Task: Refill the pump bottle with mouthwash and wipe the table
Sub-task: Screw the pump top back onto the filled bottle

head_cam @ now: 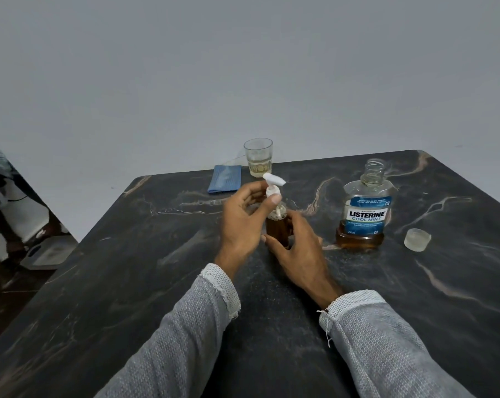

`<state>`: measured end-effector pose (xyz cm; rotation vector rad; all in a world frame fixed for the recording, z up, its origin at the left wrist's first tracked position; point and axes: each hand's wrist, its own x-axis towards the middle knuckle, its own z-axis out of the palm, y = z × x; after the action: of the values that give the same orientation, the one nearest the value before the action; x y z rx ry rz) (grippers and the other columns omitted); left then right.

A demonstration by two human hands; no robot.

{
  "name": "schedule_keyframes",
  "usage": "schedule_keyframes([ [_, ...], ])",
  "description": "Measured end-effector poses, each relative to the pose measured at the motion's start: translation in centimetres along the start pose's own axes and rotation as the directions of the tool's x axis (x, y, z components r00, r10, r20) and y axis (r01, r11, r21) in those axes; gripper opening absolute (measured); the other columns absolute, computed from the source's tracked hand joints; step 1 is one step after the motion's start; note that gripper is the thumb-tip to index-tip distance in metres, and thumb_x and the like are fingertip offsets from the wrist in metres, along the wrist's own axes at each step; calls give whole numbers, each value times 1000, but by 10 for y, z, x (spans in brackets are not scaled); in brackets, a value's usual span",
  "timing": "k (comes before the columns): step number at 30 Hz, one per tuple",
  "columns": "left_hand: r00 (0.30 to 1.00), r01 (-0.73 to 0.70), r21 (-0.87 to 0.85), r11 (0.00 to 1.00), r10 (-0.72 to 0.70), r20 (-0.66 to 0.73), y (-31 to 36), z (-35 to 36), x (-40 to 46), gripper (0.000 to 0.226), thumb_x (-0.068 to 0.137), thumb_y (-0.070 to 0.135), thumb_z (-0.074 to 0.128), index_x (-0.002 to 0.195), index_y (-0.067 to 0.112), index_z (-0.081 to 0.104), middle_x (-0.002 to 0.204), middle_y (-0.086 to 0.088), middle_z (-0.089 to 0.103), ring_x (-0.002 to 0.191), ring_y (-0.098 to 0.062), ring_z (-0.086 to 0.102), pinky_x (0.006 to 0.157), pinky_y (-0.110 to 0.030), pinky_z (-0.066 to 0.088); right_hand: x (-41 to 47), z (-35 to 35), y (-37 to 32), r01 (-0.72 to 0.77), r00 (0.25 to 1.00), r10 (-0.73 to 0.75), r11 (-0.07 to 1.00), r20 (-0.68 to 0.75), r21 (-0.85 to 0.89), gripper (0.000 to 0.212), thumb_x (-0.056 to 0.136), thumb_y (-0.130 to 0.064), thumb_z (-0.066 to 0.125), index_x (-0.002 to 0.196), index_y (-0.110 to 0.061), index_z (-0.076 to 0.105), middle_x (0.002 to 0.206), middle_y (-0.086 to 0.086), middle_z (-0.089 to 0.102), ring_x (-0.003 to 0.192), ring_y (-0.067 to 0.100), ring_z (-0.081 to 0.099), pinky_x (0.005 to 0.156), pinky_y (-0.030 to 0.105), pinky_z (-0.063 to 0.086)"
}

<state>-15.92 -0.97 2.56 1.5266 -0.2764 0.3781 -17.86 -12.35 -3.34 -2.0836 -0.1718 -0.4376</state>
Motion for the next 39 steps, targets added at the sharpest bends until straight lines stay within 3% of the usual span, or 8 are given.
schedule_keyframes([
  [3, 1000, 6, 27, 1000, -7, 23, -7, -2, -3, 26, 83, 6, 72, 109, 13, 68, 99, 4, 74, 94, -7, 69, 78, -17, 51, 0, 0, 0, 2, 1000, -2, 1000, 0, 5, 53, 82, -44, 70, 127, -30, 46, 121, -6, 57, 112, 14, 54, 96, 50, 45],
  [8, 996, 0, 46, 999, -4, 86, -6, -5, -3, 30, 87, 6, 67, 107, 29, 66, 97, 18, 73, 98, -1, 67, 78, -13, 50, 0, 0, 0, 8, 1000, -8, 1000, 8, 0, 55, 82, -42, 71, 129, -29, 45, 121, -7, 56, 113, 13, 53, 96, 50, 45],
  [12, 992, -6, 104, 995, -7, 126, -6, -8, -7, 31, 92, 9, 62, 119, 23, 61, 106, 13, 70, 101, 0, 66, 74, -13, 52, 0, -1, -1, 6, 1000, -6, 1000, 13, 1, 56, 82, -43, 70, 130, -28, 45, 122, -6, 56, 114, 14, 53, 97, 50, 44],
  [15, 993, 25, 86, 996, -34, 109, -6, -9, -10, 28, 91, 17, 65, 115, 28, 58, 104, 9, 72, 98, -4, 68, 70, -17, 55, 0, -1, -1, 2, 1000, -2, 1000, 15, -5, 55, 82, -43, 70, 129, -29, 44, 122, -6, 56, 114, 14, 53, 97, 50, 44],
  [22, 999, 6, 156, 988, -12, 38, -3, 3, -2, 25, 82, 19, 74, 105, 24, 64, 102, 5, 71, 96, -6, 67, 83, -26, 55, -1, -2, -1, 1, 1000, -1, 1000, 20, 17, 55, 82, -42, 68, 129, -27, 44, 123, -5, 56, 115, 15, 53, 97, 51, 45],
  [29, 996, 14, 137, 990, -25, 83, -8, -5, -2, 24, 89, 18, 66, 113, 24, 66, 103, 10, 72, 94, 1, 67, 64, -12, 52, 0, -1, 0, 11, 1000, -12, 1000, 28, 13, 55, 82, -41, 70, 129, -28, 44, 123, -5, 55, 115, 14, 52, 97, 50, 45],
  [35, 985, -42, 168, 985, 13, 172, -8, -12, -5, 27, 96, 10, 55, 121, 19, 61, 109, 15, 68, 99, 4, 64, 66, -10, 52, 1, -1, 0, 11, 1000, -12, 1000, 24, 9, 57, 83, -39, 71, 131, -28, 43, 124, -4, 55, 115, 15, 52, 97, 50, 44],
  [39, 989, 9, 105, 994, -24, 144, -6, -7, -5, 21, 89, 23, 68, 108, 29, 62, 100, 16, 73, 98, -1, 67, 75, -15, 53, 1, 0, 0, 8, 1000, -8, 1000, 23, -6, 56, 83, -41, 70, 131, -27, 44, 124, -5, 55, 116, 14, 52, 98, 50, 43],
])
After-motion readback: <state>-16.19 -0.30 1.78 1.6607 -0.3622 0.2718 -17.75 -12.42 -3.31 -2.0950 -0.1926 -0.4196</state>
